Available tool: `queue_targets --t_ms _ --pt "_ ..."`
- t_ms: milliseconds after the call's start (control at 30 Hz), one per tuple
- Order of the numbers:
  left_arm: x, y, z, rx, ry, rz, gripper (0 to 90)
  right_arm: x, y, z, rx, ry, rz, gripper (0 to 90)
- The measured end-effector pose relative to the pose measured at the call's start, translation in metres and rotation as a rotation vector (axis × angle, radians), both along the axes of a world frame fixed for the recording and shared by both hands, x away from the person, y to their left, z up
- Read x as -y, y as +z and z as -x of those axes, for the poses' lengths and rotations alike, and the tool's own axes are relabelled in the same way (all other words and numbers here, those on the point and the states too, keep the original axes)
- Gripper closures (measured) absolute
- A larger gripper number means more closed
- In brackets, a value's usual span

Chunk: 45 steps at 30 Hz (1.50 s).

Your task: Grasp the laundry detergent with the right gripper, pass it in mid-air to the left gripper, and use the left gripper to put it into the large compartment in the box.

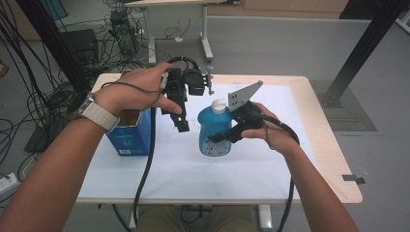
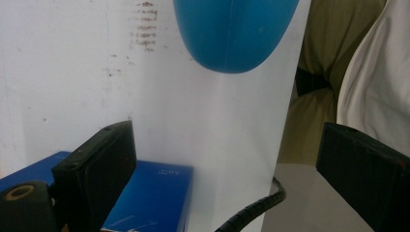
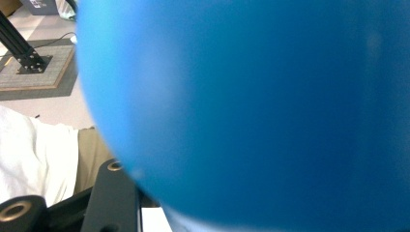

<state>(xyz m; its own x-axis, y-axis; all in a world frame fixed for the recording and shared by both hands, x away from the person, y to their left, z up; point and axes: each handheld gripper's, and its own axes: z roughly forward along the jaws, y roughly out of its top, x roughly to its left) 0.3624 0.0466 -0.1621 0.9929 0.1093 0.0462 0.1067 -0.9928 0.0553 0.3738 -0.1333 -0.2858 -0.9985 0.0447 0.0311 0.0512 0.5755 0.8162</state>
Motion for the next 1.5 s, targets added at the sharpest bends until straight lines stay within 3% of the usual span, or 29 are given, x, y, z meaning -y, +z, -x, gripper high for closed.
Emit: queue_targets --t_ms 633,1067,1500 --pt "0.019 0.015 -0.002 0.022 -0.025 -0.017 7.2 -0.023 -0.001 -0.003 0.006 0.012 0.016 44.3" --pt "0.031 0.012 -0.008 0.01 -0.025 -0.02 7.2 -0.033 0.0 -0.005 0.001 0.015 0.016 44.3" --pt "0.038 0.011 -0.009 0.011 -0.03 -0.022 7.4 -0.031 0.001 -0.004 0.002 0.005 0.014 44.3"
